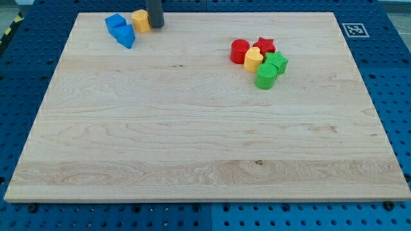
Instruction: Move the arm above the group of blocks
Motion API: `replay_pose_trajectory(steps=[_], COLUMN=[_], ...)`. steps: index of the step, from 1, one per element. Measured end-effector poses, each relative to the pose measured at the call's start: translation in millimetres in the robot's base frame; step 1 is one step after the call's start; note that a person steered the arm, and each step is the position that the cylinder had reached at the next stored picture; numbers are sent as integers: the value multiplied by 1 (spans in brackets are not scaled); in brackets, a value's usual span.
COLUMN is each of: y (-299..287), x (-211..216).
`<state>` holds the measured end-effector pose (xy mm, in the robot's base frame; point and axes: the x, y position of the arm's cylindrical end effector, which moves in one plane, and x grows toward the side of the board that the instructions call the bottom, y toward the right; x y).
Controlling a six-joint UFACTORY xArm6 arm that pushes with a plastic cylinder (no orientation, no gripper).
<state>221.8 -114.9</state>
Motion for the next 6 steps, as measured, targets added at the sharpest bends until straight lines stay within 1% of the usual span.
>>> replay_pose_trajectory(steps=[1,2,3,4,5,6], y=[-7,-34,-36,-31,1,4], x=[7,7,7,7,15,15])
